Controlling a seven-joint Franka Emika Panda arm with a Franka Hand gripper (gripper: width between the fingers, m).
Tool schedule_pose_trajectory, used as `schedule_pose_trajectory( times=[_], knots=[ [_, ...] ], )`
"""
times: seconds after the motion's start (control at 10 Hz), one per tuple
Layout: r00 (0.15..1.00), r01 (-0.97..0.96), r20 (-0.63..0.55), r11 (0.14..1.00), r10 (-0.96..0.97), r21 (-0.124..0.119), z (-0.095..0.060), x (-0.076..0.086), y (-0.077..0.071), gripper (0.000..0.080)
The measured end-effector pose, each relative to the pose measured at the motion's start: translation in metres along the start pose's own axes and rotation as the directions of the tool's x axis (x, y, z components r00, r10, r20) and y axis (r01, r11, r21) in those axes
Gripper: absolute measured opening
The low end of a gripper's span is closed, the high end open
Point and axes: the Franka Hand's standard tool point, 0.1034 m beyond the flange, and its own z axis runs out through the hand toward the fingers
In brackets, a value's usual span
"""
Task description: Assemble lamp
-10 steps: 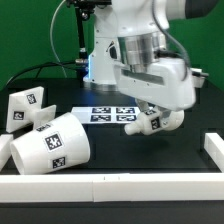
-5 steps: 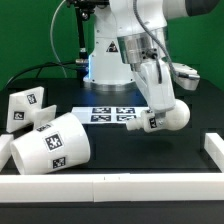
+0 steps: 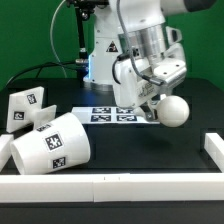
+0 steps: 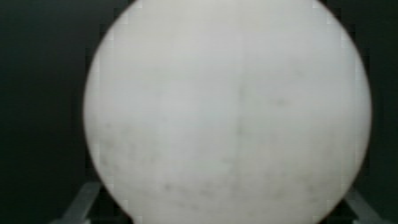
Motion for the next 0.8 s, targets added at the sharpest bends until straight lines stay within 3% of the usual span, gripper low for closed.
schedule_pose_trajectory(
  times=[0.4,0.6,0.8],
  knots=[
    [0.991,-0.13,0.028,0.991,0.13,-0.018,0.003,-0.001,0.007,0.042],
    [0.965,-0.26,0.01,0.962,0.261,-0.08,0.008,0.024,0.026,0.042],
    [0.971,-0.24,-0.004,0.966,0.241,-0.093,0.013,0.033,0.029,0.042]
  ],
)
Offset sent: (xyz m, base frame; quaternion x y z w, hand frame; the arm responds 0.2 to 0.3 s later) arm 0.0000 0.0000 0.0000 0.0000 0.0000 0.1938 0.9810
